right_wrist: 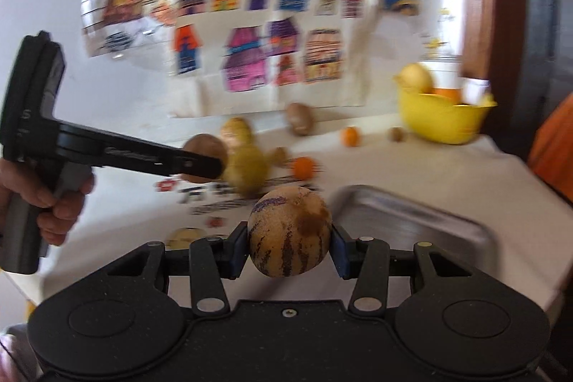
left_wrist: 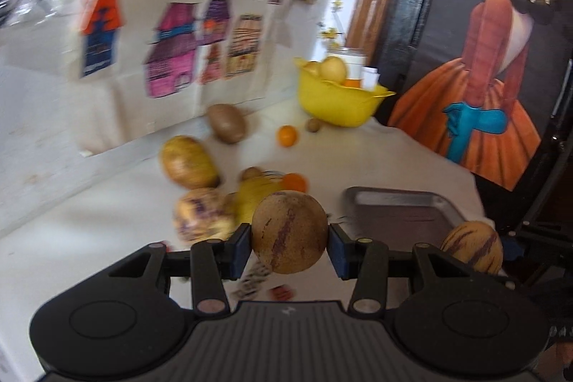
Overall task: Organize fruits
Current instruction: 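Carry both fruits onto the metal tray and open both tools to release them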
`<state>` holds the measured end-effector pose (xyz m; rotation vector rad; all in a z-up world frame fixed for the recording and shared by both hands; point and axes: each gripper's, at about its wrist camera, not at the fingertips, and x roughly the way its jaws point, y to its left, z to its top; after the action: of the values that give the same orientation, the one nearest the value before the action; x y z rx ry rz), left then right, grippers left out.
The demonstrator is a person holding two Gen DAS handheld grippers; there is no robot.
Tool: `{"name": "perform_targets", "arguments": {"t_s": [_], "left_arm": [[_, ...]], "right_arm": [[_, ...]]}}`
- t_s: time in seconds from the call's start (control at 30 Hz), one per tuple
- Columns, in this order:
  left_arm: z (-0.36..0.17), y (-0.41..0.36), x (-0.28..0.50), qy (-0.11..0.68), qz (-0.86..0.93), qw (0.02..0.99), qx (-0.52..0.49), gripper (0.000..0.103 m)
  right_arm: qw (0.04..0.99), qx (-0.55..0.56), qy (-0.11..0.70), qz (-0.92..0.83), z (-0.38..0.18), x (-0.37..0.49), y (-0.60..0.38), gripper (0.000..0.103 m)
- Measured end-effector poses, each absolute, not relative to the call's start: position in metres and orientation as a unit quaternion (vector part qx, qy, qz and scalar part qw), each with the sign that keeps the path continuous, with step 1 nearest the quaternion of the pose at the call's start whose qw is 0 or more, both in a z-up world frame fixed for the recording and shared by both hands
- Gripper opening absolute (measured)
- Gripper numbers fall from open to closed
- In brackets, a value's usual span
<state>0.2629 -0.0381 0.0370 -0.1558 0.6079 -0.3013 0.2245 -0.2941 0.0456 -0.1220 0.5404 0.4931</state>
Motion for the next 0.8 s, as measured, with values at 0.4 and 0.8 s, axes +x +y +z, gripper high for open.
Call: {"name": "perform_targets", "arguments": {"t_s": [0.4, 0.8], "left_arm": [[0.029, -0.121, 0.315, 0.294, -0.184, 0.936, -0.057, 0.05], [0.003, -0.164, 0.355, 0.319, -0.218, 0.921, -0.039, 0.05]], "right_arm": [[0.946, -0.098, 0.245, 0.189, 0.026, 0.285, -0.368, 0.048], [0.941, -0.102, 0.281, 0.156, -0.003, 0.326, -0.388, 0.048]]}}
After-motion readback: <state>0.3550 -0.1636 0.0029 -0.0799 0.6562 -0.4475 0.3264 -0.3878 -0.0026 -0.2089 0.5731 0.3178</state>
